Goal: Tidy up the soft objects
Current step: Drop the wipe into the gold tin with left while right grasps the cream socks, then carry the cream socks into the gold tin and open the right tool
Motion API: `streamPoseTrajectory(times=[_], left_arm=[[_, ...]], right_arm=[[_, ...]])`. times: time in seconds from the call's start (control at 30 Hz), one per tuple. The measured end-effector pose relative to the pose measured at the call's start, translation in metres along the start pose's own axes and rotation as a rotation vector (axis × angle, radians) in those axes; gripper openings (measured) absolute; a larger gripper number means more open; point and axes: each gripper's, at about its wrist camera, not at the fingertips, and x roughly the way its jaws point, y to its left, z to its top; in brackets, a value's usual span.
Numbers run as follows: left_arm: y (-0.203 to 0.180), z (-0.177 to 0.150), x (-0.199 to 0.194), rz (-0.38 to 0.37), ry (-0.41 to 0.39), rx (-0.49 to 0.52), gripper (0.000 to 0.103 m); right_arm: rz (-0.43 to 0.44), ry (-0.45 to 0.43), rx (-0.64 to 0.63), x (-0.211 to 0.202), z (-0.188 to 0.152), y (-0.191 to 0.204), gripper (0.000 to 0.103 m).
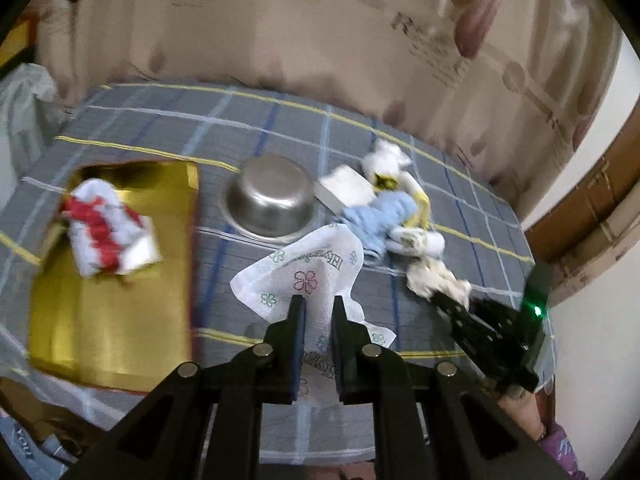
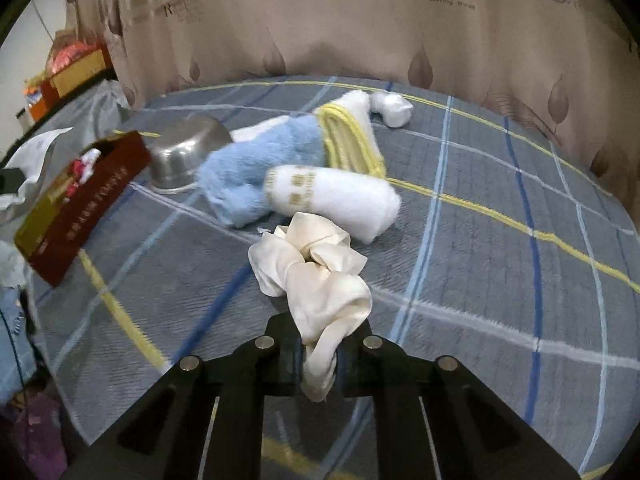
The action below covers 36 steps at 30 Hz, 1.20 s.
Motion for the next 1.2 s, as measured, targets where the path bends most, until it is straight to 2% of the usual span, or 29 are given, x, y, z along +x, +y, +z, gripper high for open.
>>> streamPoseTrajectory(times=[0.2,0.33,0.47,0.6,0.67,0.83,0.9,0.93,0.97,1.0,1.07,1.2], left_arm=[[0.053,0.000,-0.040,0.110,-0.049,-0.052,0.012],[0.085,0.011,-0.040,0.173,-0.042,-0.064,0.012],[0.102,0.033,-0.019,0.235,-0.042,-0.033,0.012],[0.115,0.059,0.022,0.259,-0.003,-0.029,0.012],[0.119,0.066,0.040,0.257,0.020,-0.028,0.012],[0.123,0.075,0.079,0.319,0.060,0.005,0.013],[0.124,0.076,0.085,0.366,0.057,0.017,0.016],[0.124,0.077,0.087,0.387,0.054,0.027,0.025],[0.124,0.078,0.089,0.396,0.057,0.036,0.041],[0.125,0.079,0.090,0.376,0.060,0.037,0.046],[0.125,0.081,0.090,0.338,0.061,0.045,0.047],[0.117,0.081,0.077,0.310,0.029,0.057,0.047]], right_arm=[[0.013,-0.003,0.005,-0.004,-0.011,0.014,0.010],[0.009,-0.001,0.017,-0.003,-0.011,0.012,0.010],[0.000,-0.006,0.024,-0.003,-0.013,0.011,0.010],[-0.007,-0.003,0.031,-0.001,-0.013,0.010,0.010],[-0.009,-0.001,0.034,0.000,-0.013,0.009,0.010],[-0.012,0.002,0.027,0.001,-0.013,0.010,0.010],[-0.012,0.004,0.023,0.002,-0.013,0.011,0.010],[-0.014,0.004,0.021,0.002,-0.014,0.011,0.011],[-0.013,0.005,0.020,0.002,-0.014,0.011,0.011],[-0.014,0.005,0.020,0.002,-0.014,0.011,0.011],[-0.015,0.004,0.021,0.002,-0.015,0.012,0.011],[-0.014,0.005,0.024,0.001,-0.015,0.011,0.011]])
